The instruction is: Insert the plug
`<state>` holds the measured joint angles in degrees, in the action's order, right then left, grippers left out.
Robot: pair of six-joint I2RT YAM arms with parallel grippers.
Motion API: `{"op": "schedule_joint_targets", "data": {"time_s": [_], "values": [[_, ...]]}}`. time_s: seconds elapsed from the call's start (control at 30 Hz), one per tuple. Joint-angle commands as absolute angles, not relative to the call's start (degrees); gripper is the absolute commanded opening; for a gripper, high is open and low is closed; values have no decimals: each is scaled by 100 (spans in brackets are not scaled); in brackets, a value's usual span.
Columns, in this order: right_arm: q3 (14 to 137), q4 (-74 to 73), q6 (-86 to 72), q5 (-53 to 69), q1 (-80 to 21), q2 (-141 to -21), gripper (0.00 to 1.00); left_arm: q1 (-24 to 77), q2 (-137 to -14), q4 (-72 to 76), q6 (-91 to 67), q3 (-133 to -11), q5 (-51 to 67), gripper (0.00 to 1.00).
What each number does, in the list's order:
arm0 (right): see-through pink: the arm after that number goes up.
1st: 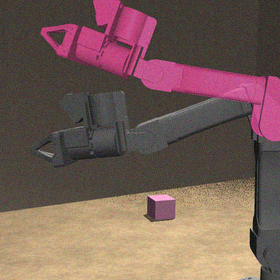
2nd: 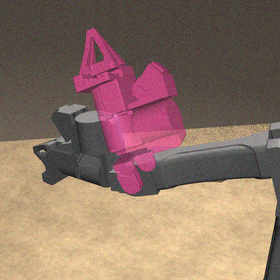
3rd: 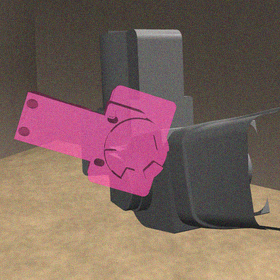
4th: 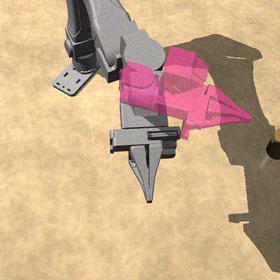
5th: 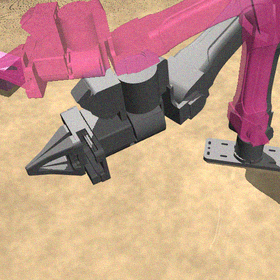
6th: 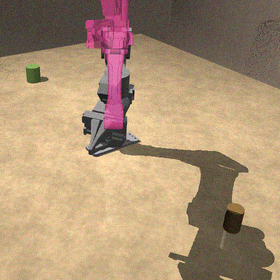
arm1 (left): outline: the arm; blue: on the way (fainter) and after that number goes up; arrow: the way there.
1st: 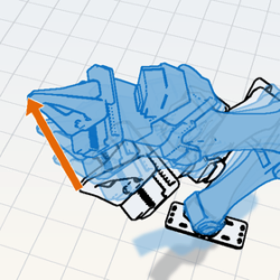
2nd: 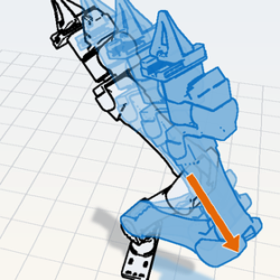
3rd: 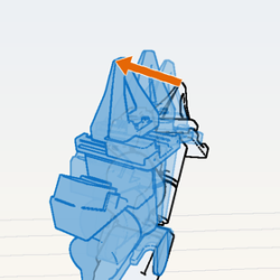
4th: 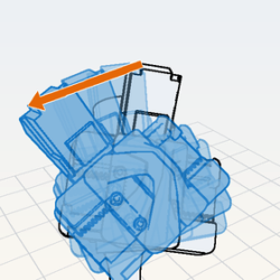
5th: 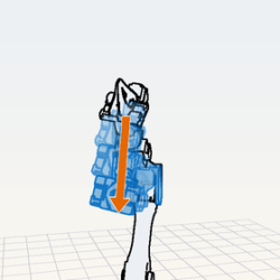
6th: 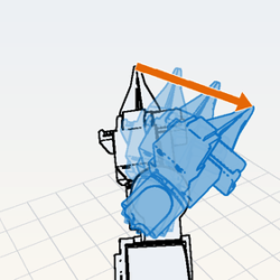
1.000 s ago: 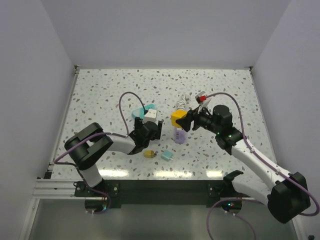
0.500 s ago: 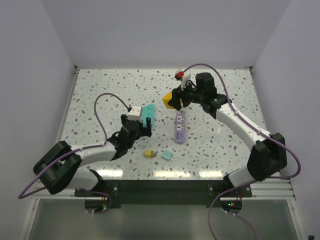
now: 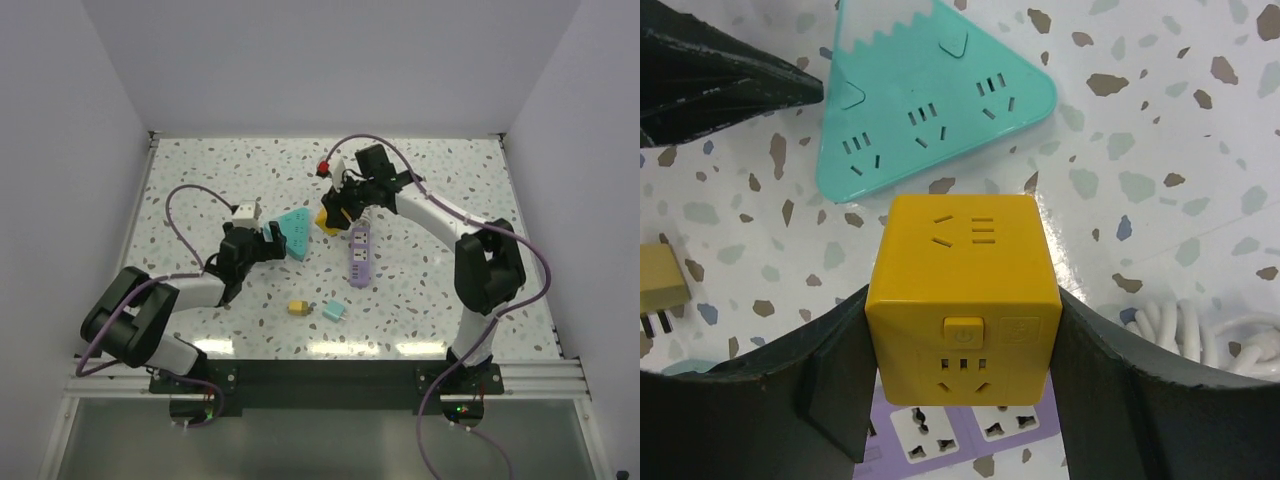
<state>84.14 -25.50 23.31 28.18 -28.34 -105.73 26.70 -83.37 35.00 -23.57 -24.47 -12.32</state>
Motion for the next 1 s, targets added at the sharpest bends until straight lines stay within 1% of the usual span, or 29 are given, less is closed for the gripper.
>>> {"op": "schedule_joint_targets", "data": {"time_s": [0.0,0.13,0.27,0.4,0.53,0.73,0.97], "values": [[8649,-2400,2514,2848,-2953,-10398,0,2418,-8551,4376,-2531,-2487,-572,100],[8481,-2092,2566,2760,-3006,-10345,0,2137,-8789,4675,-2593,-2487,-54,100],[8709,-2171,2777,2734,-3093,-10520,0,1846,-9148,4991,-2786,-2548,516,100],[8982,-2320,2865,2663,-3129,-10731,0,1740,-9377,5308,-2900,-2593,843,100],[8886,-2171,2821,2698,-3138,-10723,0,1688,-9588,5562,-3049,-2690,1186,99],[8649,-1916,2777,2646,-3129,-10635,0,1556,-9641,5678,-3190,-2733,1335,98],[8517,-1749,2716,2733,-3173,-10626,0,1354,-10046,5695,-3296,-2953,1608,95]]}}
